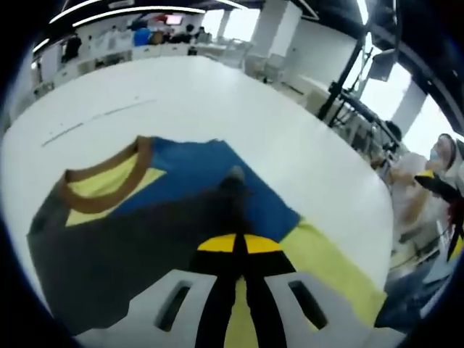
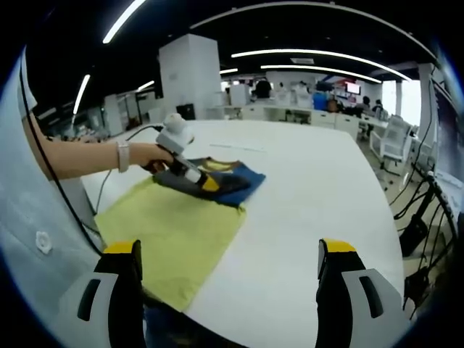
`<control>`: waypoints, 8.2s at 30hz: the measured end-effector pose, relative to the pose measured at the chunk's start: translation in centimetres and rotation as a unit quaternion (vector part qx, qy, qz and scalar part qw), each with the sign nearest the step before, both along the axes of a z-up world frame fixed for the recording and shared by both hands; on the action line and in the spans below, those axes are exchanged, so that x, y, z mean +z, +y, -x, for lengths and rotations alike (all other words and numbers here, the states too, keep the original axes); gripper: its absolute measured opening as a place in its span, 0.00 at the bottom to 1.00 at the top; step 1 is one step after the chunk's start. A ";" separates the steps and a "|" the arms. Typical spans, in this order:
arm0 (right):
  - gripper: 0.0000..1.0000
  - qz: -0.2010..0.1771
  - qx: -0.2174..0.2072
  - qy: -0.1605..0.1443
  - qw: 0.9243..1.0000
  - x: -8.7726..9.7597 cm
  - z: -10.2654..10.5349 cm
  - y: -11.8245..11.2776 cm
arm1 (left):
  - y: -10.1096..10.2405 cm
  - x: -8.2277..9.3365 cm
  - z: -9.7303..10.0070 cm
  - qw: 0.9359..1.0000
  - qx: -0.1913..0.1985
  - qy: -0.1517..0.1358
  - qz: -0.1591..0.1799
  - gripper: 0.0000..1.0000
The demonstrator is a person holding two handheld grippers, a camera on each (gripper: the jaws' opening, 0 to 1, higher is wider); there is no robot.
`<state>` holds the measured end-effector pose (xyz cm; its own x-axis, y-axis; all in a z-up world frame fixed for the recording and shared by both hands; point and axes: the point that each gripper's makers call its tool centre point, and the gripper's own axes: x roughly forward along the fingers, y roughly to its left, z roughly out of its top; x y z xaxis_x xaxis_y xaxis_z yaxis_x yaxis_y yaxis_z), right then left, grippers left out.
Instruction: Fold the garment on the visible template until the final outline fits inside the template.
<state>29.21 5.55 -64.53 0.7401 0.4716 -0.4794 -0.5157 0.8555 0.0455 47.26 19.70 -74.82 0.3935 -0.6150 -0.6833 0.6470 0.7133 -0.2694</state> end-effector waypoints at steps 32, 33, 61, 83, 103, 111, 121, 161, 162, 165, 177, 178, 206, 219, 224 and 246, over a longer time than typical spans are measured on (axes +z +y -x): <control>1.00 0.002 0.030 -0.006 1.000 0.6 0.1 2.5 | 1.5 3.7 1.9 0.998 -0.019 -0.054 -0.024 0.18; 1.00 0.002 0.031 -0.006 0.999 0.6 0.1 2.6 | 1.7 3.8 1.9 0.998 -0.018 -0.056 -0.025 0.19; 1.00 0.002 0.043 -0.015 0.999 1.4 -0.3 5.6 | 7.0 6.7 2.6 0.991 -0.012 -0.120 -0.062 0.56; 1.00 0.011 0.033 -0.021 0.999 2.1 -2.0 7.2 | 11.1 8.8 3.5 0.988 -0.012 -0.136 -0.069 0.77; 1.00 0.029 0.052 -0.028 0.998 3.1 -4.1 9.2 | 14.6 11.2 4.8 0.985 -0.004 -0.157 -0.064 0.99; 1.00 0.033 0.056 -0.028 0.998 3.0 -4.6 9.3 | 15.8 12.1 5.6 0.983 0.001 -0.170 -0.074 0.99; 1.00 0.036 0.061 -0.030 0.997 3.2 -5.7 9.9 | 17.7 13.7 6.4 0.980 0.021 -0.187 -0.071 0.99; 1.00 0.035 0.076 -0.026 0.996 3.3 -6.3 9.6 | 21.2 15.2 10.6 0.976 0.084 -0.182 -0.079 0.99; 1.00 0.036 0.077 -0.026 0.996 3.3 -6.3 9.6 | 21.4 15.0 10.7 0.977 0.085 -0.181 -0.080 0.99; 1.00 0.037 0.076 -0.024 0.996 3.1 -6.2 9.5 | 21.7 14.7 10.9 0.978 0.083 -0.176 -0.077 1.00; 1.00 0.041 0.073 -0.010 0.996 2.3 -5.3 9.2 | 22.7 13.5 12.7 0.981 0.093 -0.154 -0.079 0.99; 1.00 0.041 0.073 -0.010 0.996 2.3 -5.2 9.2 | 22.7 13.4 12.8 0.981 0.093 -0.151 -0.080 0.99; 1.00 0.048 0.065 0.039 0.996 -0.7 -1.8 7.9 | 23.9 9.5 18.1 0.990 0.077 -0.068 -0.095 0.99; 1.00 0.048 0.060 0.062 0.995 -2.0 -0.5 7.4 | 24.6 7.5 20.5 0.991 0.082 -0.019 -0.107 0.99; 1.00 0.044 0.054 0.071 0.995 -2.6 -0.1 7.2 | 24.7 7.1 21.4 0.991 0.089 0.002 -0.105 0.99; 1.00 0.029 0.034 0.120 0.992 -4.9 2.5 7.3 | 24.7 5.1 24.2 0.987 0.100 0.082 -0.098 0.91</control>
